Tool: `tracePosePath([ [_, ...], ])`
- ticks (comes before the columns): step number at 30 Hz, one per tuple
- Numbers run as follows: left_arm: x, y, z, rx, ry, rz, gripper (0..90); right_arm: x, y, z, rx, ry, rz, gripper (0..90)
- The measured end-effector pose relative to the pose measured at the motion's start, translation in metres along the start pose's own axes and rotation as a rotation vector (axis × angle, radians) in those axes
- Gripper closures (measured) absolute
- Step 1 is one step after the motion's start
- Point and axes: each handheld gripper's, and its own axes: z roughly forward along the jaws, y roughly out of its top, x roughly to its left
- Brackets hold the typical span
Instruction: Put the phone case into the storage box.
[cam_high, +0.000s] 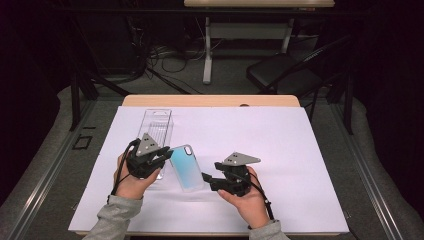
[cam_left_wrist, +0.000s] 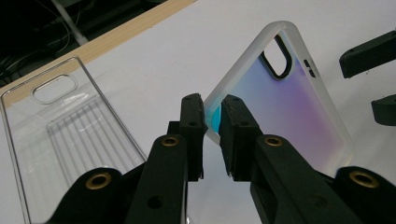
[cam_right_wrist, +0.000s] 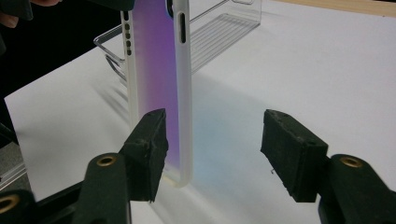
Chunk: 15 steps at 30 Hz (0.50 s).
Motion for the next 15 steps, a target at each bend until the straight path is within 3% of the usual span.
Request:
tracePosePath([
  [5, 0.003, -0.0006, -0.0012, 0.0, 0.007, -0.005, 80.2, -0.002, 0.0004, -0.0003, 0.006, 0.005, 0.017, 35.8],
  [15, 0.0051, -0.0014, -0.0014, -0.004, 0.009, -0.009, 80.1, -0.0075, 0.0014, -0.0025, -0.01, 0.004, -0.01, 33.0],
])
